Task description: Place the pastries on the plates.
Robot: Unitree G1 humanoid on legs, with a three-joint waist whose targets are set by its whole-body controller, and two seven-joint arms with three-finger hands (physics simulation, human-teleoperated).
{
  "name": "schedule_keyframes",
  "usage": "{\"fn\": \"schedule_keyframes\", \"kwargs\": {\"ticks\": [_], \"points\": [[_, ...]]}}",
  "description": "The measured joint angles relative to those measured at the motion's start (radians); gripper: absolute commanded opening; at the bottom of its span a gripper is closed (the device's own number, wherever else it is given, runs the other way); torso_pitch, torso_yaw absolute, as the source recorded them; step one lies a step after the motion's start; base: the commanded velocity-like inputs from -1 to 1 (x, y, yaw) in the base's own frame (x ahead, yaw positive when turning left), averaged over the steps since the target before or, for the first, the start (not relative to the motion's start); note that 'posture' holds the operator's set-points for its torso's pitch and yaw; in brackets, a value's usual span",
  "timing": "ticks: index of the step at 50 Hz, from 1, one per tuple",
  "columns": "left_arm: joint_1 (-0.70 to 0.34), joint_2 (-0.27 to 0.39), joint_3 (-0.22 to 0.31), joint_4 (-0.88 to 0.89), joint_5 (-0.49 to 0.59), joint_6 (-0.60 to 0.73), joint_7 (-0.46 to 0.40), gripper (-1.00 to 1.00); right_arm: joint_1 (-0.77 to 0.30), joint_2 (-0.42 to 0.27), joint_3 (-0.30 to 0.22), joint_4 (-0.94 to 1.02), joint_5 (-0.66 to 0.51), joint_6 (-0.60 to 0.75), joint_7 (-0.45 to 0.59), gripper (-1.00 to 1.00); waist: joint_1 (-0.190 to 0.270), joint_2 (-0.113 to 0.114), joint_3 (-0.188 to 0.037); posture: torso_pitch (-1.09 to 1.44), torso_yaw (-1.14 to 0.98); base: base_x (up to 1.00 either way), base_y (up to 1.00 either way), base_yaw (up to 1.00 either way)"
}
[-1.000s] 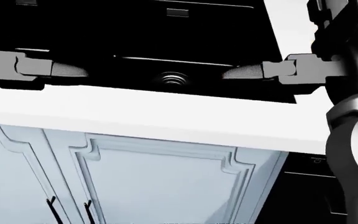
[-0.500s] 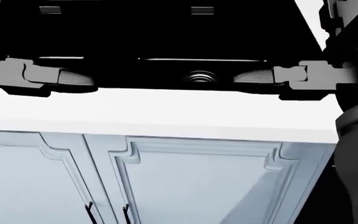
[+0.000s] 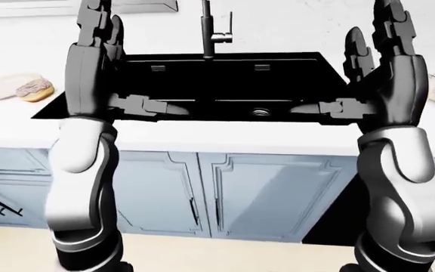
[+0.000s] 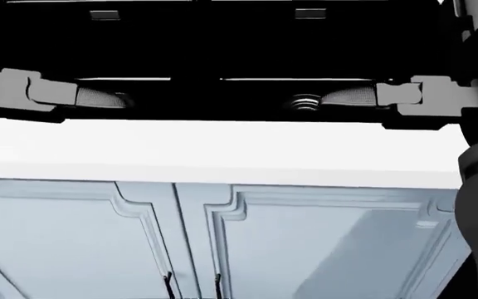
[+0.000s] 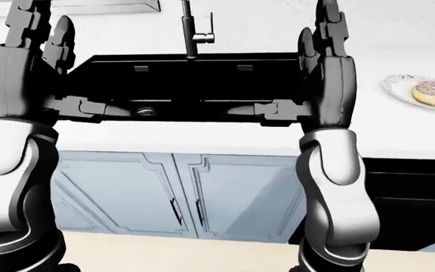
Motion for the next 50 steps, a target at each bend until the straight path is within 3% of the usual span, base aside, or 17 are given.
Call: {"fn": "schedule_keyframes", "kwargs": {"ticks": [2, 4, 8, 12, 17, 19, 22, 25, 27, 29, 30, 33, 39, 42, 44, 47, 50], "points": [[-0.002, 0.001, -0.006, 0.005, -0.002, -0.008, -0.001, 1.0, 0.004, 0.0, -0.001, 0.005, -0.002, -0.006, -0.001, 1.0, -0.005, 0.035, 0.002, 0.0, 0.0, 0.0, 0.65, 0.0], [-0.004, 0.01, 0.0, 0.011, -0.007, -0.007, -0.003, 1.0, 0.002, 0.003, 0.003, 0.012, -0.003, -0.007, -0.001, 1.0, -0.003, 0.088, -0.007, 0.0, 0.0, 0.0, 0.65, 0.0], [0.018, 0.032, 0.047, 0.026, -0.013, 0.009, 0.012, 1.0, 0.014, 0.014, 0.029, 0.015, 0.012, 0.013, 0.009, 1.0, 0.018, 0.069, 0.01, 0.0, 0.0, 0.03, 0.65, 0.0], [0.014, 0.052, 0.065, 0.017, -0.03, -0.001, 0.029, 1.0, 0.0, 0.007, 0.014, 0.005, 0.013, 0.008, 0.004, 1.0, 0.007, 0.009, 0.017, 0.0, 0.0, 0.05, 0.65, 0.0], [0.015, 0.068, 0.076, 0.01, -0.049, -0.004, 0.05, 1.0, -0.013, 0.004, 0.013, -0.006, 0.014, -0.01, 0.004, 1.0, 0.001, -0.042, 0.014, 0.0, 0.0, 0.05, 0.65, 0.0], [0.026, 0.063, 0.065, 0.002, -0.055, 0.005, 0.056, 1.0, 0.002, 0.002, 0.007, 0.002, 0.012, -0.007, 0.003, 1.0, -0.012, -0.038, 0.018, 0.0, 0.0, 0.05, 0.68, 0.0], [0.021, 0.072, 0.058, 0.014, -0.066, 0.033, 0.056, 1.0, -0.002, 0.001, 0.003, 0.023, 0.011, 0.01, -0.001, 1.0, -0.005, -0.055, -0.005, 0.0, 0.0, 0.06, 0.77, 0.0], [-0.007, 0.083, 0.066, -0.003, -0.068, 0.046, 0.064, 1.0, -0.025, -0.005, 0.003, 0.016, 0.015, 0.005, -0.001, 1.0, -0.005, -0.023, 0.001, 0.0, 0.0, 0.08, 0.8, 0.0], [-0.016, 0.086, 0.065, -0.018, -0.067, 0.038, 0.065, 1.0, -0.029, -0.006, 0.002, 0.01, 0.017, -0.003, -0.001, 1.0, -0.013, 0.016, 0.009, 0.0, 0.0, 0.1, 0.8, 0.0], [-0.019, 0.087, 0.063, -0.02, -0.068, 0.033, 0.064, 1.0, -0.035, -0.007, 0.004, 0.014, 0.017, -0.004, -0.002, 1.0, -0.014, 0.072, 0.004, 0.0, 0.0, 0.11, 0.8, 0.0], [-0.018, 0.09, 0.064, -0.017, -0.068, 0.034, 0.065, 1.0, -0.036, 0.001, 0.009, 0.014, 0.017, -0.005, -0.003, 1.0, -0.006, 0.087, 0.0, 0.0, 0.0, 0.1, 0.8, 0.0], [0.007, 0.084, 0.073, 0.0, -0.061, 0.048, 0.07, 1.0, -0.014, 0.011, 0.038, 0.024, 0.025, 0.006, 0.004, 1.0, 0.015, 0.072, 0.016, 0.0, 0.0, 0.11, 0.8, 0.0], [-0.005, 0.089, 0.07, -0.027, -0.059, 0.063, 0.063, 1.0, -0.016, 0.004, 0.015, 0.002, 0.025, -0.001, 0.004, 1.0, 0.012, -0.001, 0.03, 0.0, 0.0, 0.13, 0.8, 0.0], [-0.016, 0.091, 0.069, -0.027, -0.055, 0.059, 0.061, 1.0, -0.02, 0.004, 0.015, -0.007, 0.024, -0.014, 0.003, 1.0, 0.005, -0.033, 0.021, 0.0, 0.0, 0.14, 0.8, 0.0], [0.003, 0.077, 0.055, -0.031, -0.055, 0.055, 0.058, 1.0, 0.003, 0.009, 0.011, -0.002, 0.02, -0.019, 0.001, 1.0, -0.008, -0.027, 0.025, 0.0, 0.0, 0.16, 0.8, 0.0], [0.008, 0.075, 0.045, -0.015, -0.056, 0.066, 0.05, 1.0, 0.01, 0.013, 0.015, 0.016, 0.015, -0.005, -0.001, 1.0, -0.006, -0.045, -0.003, 0.0, 0.0, 0.17, 0.8, 0.0], [-0.005, 0.079, 0.056, -0.033, -0.05, 0.062, 0.051, 1.0, -0.003, 0.01, 0.013, -0.006, 0.016, -0.012, 0.0, 1.0, -0.017, -0.004, 0.007, 0.0, 0.0, 0.18, 0.8, 0.0]]}}
